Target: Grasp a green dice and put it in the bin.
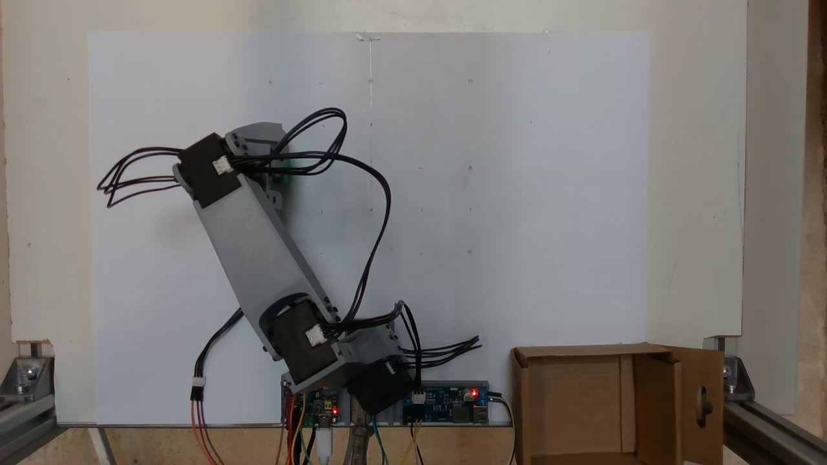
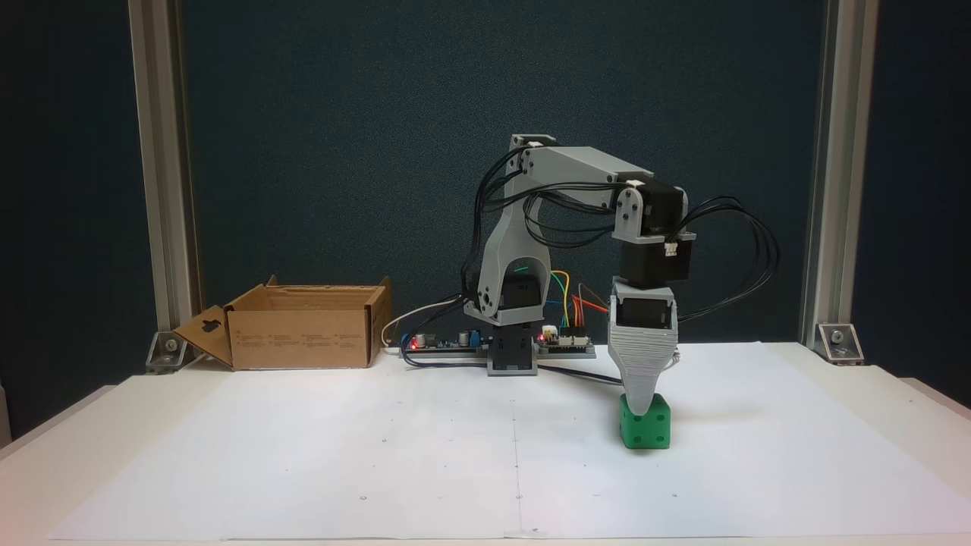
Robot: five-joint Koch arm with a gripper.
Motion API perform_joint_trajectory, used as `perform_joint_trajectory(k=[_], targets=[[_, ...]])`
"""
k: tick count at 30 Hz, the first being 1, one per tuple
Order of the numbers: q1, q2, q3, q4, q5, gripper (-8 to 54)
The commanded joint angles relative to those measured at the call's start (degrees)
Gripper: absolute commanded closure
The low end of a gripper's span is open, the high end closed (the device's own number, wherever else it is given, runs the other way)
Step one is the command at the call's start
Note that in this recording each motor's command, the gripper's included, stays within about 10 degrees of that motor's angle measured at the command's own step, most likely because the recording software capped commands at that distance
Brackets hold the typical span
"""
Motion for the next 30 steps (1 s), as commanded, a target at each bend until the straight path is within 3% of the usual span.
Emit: perform_joint_trajectory(k=[1,30], targets=[[0.0,0.53,-0.35,-0.18,4.31,2.3],[-0.97,-3.6,2.29,-6.06,4.39,2.5]])
